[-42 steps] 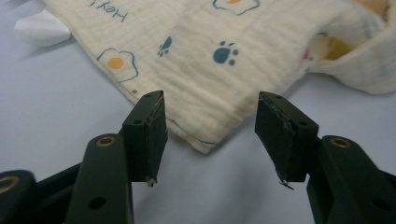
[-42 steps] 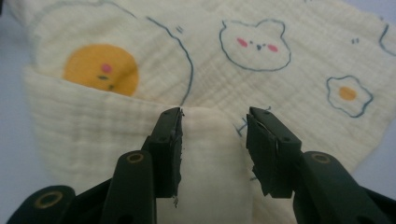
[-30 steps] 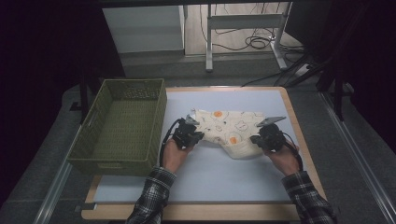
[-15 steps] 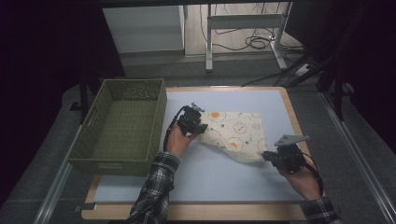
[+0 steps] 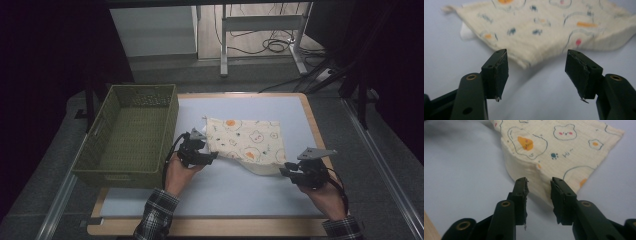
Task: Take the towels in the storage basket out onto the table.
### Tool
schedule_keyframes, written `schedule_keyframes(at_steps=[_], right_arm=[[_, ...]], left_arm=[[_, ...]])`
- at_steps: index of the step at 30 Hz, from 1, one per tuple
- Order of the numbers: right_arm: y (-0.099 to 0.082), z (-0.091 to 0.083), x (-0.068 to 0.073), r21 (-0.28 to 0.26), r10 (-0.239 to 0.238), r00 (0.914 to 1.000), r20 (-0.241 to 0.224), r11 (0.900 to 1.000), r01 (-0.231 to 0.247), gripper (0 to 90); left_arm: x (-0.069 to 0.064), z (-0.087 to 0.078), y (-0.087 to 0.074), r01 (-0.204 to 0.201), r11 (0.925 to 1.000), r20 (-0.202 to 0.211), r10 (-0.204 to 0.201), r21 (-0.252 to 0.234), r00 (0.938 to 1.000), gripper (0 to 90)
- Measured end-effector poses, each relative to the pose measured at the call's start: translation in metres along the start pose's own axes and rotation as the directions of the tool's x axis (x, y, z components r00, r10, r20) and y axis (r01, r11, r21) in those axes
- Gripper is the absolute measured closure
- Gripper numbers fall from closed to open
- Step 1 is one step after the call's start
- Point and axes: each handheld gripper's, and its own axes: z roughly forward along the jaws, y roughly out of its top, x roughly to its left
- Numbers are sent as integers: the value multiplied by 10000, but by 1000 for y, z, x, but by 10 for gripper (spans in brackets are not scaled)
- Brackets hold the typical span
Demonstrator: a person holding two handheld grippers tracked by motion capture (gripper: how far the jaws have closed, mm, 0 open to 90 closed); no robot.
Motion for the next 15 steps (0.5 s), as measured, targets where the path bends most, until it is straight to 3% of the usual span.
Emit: schedule_keyframes(at_steps=[4, 8, 10, 11, 12, 15], right_arm=[[9, 6, 4, -99, -120, 9999, 7, 9999, 121, 591], [16, 12, 2, -48, -310, 9993, 227, 9995, 311, 540], [16, 17, -3, 17, -273, 9994, 212, 9996, 273, 516], [16, 21, -7, 37, -151, 9998, 149, 9999, 150, 503], [15, 24, -9, 46, -116, 9999, 45, 9999, 116, 498], [14, 29, -12, 152, 40, 9999, -120, 9999, -38, 488]], left_arm=[[8, 20, -7, 327, 9991, -3, -327, 254, 9995, 346], [15, 37, -3, 552, 9982, 263, -558, 226, 9981, 414], [18, 41, 0, 670, 9978, 842, -669, 16, 9942, 525], [18, 39, 5, 480, 9988, 1243, -465, -93, 9912, 717], [18, 39, 5, 480, 9988, 1243, -465, -93, 9912, 788], [17, 28, 18, 422, 9985, 1428, -368, -352, 9891, 843]])
